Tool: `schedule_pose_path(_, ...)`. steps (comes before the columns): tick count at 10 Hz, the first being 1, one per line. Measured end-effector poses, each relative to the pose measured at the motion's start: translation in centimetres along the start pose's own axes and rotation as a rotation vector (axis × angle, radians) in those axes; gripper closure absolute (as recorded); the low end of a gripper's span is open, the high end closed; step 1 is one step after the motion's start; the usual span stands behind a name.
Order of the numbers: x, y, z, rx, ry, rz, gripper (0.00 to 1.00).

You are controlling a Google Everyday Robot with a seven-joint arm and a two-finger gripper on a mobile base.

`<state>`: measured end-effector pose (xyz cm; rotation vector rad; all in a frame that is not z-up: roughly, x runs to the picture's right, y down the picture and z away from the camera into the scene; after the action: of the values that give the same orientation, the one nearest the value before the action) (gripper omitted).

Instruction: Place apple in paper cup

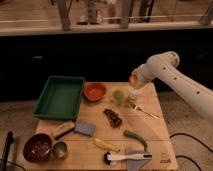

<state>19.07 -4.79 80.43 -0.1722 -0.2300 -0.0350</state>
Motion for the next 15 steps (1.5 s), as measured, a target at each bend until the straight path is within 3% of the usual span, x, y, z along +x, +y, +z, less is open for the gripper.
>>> schedule_pose_path(8,2.3,-0.4,-1.6,0.028,0.024,0.019,0.20)
schedule_pose_path(15,2.4,-0.1,-1.3,0.017,0.013,0.018,0.20)
